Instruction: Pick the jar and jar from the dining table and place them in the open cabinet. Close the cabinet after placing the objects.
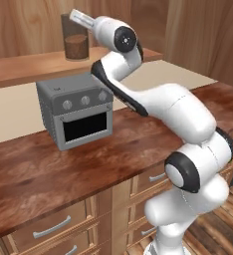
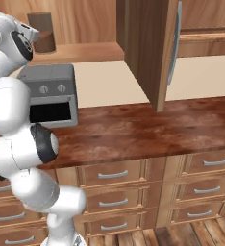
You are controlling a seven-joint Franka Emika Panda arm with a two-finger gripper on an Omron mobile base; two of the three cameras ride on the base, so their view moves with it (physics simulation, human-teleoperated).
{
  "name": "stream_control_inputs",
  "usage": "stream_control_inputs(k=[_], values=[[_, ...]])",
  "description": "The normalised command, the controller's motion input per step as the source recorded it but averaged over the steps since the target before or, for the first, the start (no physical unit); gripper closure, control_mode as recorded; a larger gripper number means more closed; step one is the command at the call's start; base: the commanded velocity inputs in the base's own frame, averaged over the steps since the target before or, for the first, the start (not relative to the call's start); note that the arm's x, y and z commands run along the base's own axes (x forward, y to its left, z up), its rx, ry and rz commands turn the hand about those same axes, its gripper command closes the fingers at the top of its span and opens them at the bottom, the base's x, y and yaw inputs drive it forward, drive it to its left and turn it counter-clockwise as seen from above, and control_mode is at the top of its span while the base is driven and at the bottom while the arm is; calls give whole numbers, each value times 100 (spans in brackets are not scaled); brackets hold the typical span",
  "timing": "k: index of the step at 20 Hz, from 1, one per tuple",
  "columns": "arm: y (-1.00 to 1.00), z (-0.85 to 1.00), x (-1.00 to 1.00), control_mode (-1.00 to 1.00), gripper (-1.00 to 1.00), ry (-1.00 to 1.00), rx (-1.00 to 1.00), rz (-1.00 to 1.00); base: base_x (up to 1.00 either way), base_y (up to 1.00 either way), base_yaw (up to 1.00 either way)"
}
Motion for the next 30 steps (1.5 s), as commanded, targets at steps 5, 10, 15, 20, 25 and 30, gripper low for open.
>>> stream_control_inputs(k=[5, 10, 15, 20, 25, 30], values=[[-74, -9, -100, -100, -100, 38, -52, 9, 0, 0, 0], [-28, -19, -71, -100, -100, 56, -42, 37, 0, 0, 0], [-52, -72, -39, -100, -100, 90, -60, 17, 0, 0, 0], [-75, -76, -29, -100, -100, 69, -60, -22, 0, 0, 0], [-66, -19, -98, -100, -100, 12, -21, -22, 0, 0, 0], [-39, -1, -100, -100, -100, -22, 1, -17, 0, 0, 0]])
